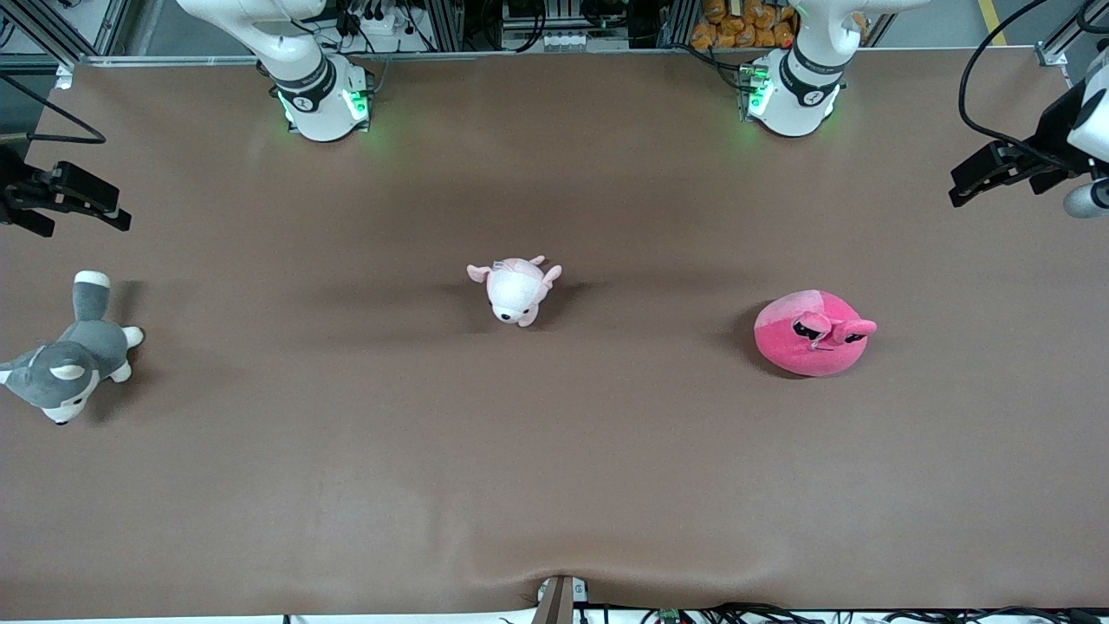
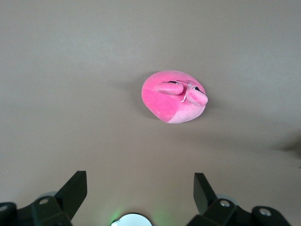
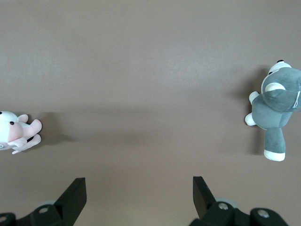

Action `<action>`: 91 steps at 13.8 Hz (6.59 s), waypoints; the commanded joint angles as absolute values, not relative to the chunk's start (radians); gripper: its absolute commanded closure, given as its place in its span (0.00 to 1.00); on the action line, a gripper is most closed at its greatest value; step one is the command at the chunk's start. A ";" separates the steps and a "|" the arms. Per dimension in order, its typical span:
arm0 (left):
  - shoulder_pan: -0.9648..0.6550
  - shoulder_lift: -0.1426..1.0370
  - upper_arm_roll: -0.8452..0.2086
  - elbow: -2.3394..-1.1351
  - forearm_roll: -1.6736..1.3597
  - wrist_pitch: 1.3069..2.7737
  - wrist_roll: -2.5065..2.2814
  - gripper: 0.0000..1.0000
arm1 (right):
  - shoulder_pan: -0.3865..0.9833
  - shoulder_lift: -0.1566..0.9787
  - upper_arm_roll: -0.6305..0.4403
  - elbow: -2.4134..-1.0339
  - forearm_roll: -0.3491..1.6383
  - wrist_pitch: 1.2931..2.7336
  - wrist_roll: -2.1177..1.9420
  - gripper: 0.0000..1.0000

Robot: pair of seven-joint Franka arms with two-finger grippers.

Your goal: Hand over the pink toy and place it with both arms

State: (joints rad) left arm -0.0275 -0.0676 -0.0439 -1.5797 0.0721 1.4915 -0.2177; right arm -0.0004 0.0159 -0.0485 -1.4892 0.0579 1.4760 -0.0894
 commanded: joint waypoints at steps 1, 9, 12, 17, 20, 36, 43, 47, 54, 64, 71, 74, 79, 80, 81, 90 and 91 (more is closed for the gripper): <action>-0.029 -0.041 -0.051 -1.552 0.068 1.497 -0.216 0.00 | 0.003 -0.008 -0.048 -1.503 0.046 1.470 -0.074 0.00; -0.023 -0.034 -0.052 -1.555 0.063 1.497 -0.268 0.00 | 0.003 -0.008 -0.048 -1.503 0.046 1.467 -0.074 0.00; -0.028 -0.023 -0.054 -1.552 0.064 1.497 -0.252 0.00 | 0.002 -0.008 -0.048 -1.503 0.046 1.468 -0.074 0.00; -0.028 -0.014 -0.054 -1.540 0.066 1.499 -0.252 0.00 | 0.003 -0.008 -0.048 -1.503 0.046 1.468 -0.074 0.00; -0.035 -0.014 -0.055 -1.526 0.077 1.497 -0.265 0.00 | 0.003 -0.008 -0.048 -1.503 0.046 1.468 -0.074 0.00; -0.021 0.017 -0.048 -1.525 0.081 1.418 -0.279 0.00 | 0.147 0.002 -0.044 -1.506 0.011 1.532 -0.074 0.00; -0.018 0.029 -0.043 -1.470 0.086 1.414 -0.270 0.00 | 0.135 0.015 -0.049 -1.509 0.011 1.571 -0.081 0.00; 0.023 0.035 -0.032 -1.465 0.084 1.414 -0.288 0.00 | 0.135 0.015 -0.051 -1.509 0.011 1.574 -0.084 0.00; 0.064 0.093 -0.031 -1.468 0.081 1.419 -0.576 0.00 | 0.135 0.015 -0.051 -1.509 0.011 1.572 -0.083 0.00; 0.086 0.228 -0.032 -1.549 -0.070 1.517 -1.305 0.00 | 0.144 0.012 -0.051 -1.509 0.011 1.566 -0.083 0.00; 0.117 0.347 -0.032 -1.572 -0.225 1.526 -1.381 0.00 | 0.146 0.014 -0.049 -1.506 0.012 1.571 -0.084 0.00; 0.126 0.367 -0.034 -1.617 -0.256 1.587 -1.381 0.00 | 0.147 0.012 -0.048 -1.505 0.012 1.572 -0.084 0.00; 0.115 0.385 -0.041 -1.675 -0.262 1.683 -1.381 0.00 | 0.146 0.014 -0.048 -1.505 0.012 1.572 -0.084 0.00; 0.115 0.394 -0.041 -1.674 -0.282 1.692 -1.381 0.00 | 0.147 0.012 -0.048 -1.505 0.012 1.572 -0.084 0.00; 0.114 0.399 -0.041 -1.675 -0.296 1.701 -1.381 0.00 | 0.147 0.012 -0.048 -1.505 0.012 1.572 -0.083 0.00; 0.103 0.431 -0.049 -1.695 -0.305 1.723 -1.362 0.07 | 0.144 0.014 -0.048 -1.505 0.012 1.574 -0.084 0.00; 0.103 0.431 -0.049 -1.695 -0.299 1.723 -1.362 0.10 | 0.146 0.014 -0.048 -1.505 0.012 1.574 -0.084 0.00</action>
